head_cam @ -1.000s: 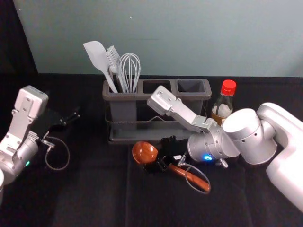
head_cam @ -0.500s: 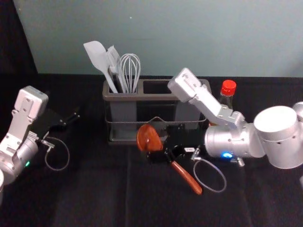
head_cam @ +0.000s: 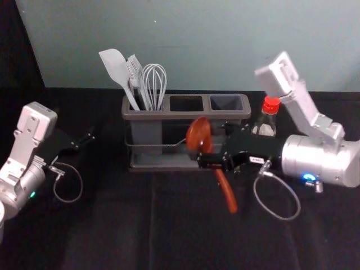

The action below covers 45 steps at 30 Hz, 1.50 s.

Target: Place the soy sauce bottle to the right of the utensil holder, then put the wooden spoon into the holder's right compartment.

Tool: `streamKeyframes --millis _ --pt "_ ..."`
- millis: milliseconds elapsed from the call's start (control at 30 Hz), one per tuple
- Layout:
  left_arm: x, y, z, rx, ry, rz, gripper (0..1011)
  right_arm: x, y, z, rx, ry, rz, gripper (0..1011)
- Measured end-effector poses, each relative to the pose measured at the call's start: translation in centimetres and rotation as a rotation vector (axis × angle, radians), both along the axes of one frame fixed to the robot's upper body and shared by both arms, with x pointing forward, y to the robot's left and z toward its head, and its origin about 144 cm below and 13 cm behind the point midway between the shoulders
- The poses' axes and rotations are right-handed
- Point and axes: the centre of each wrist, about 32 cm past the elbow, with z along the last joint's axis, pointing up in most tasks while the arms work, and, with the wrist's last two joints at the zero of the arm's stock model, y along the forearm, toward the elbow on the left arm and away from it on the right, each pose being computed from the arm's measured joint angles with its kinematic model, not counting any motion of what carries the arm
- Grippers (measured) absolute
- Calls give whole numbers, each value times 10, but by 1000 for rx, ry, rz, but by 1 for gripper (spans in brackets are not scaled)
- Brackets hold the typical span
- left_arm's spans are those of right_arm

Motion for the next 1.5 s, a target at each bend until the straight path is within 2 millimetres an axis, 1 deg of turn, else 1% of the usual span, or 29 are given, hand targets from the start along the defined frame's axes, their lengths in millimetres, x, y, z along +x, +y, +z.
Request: streamKeyframes --millis 300,467,600,700,767,900,1100,1500 --pt "0 0 0 0 0 0 1005 -17 -16 10 76 -72 -31 814" --pt "0 0 0 0 0 0 1005 -21 -22 14 136 -127 -53 814" --pt "0 0 0 0 0 0 1005 -20 -25 17 159 -157 -70 814" --pt "0 0 0 0 0 0 1005 -16 -27 20 189 -198 -93 814" --pt "0 0 0 0 0 0 1005 -10 -29 22 227 -237 -118 814" --pt "0 0 0 0 0 0 1005 -2 -30 24 255 -264 -140 814" --pt "0 0 0 0 0 0 1005 11 -25 28 271 -303 -165 814" --pt "0 0 0 0 0 0 1005 16 -15 45 277 -359 -182 814"
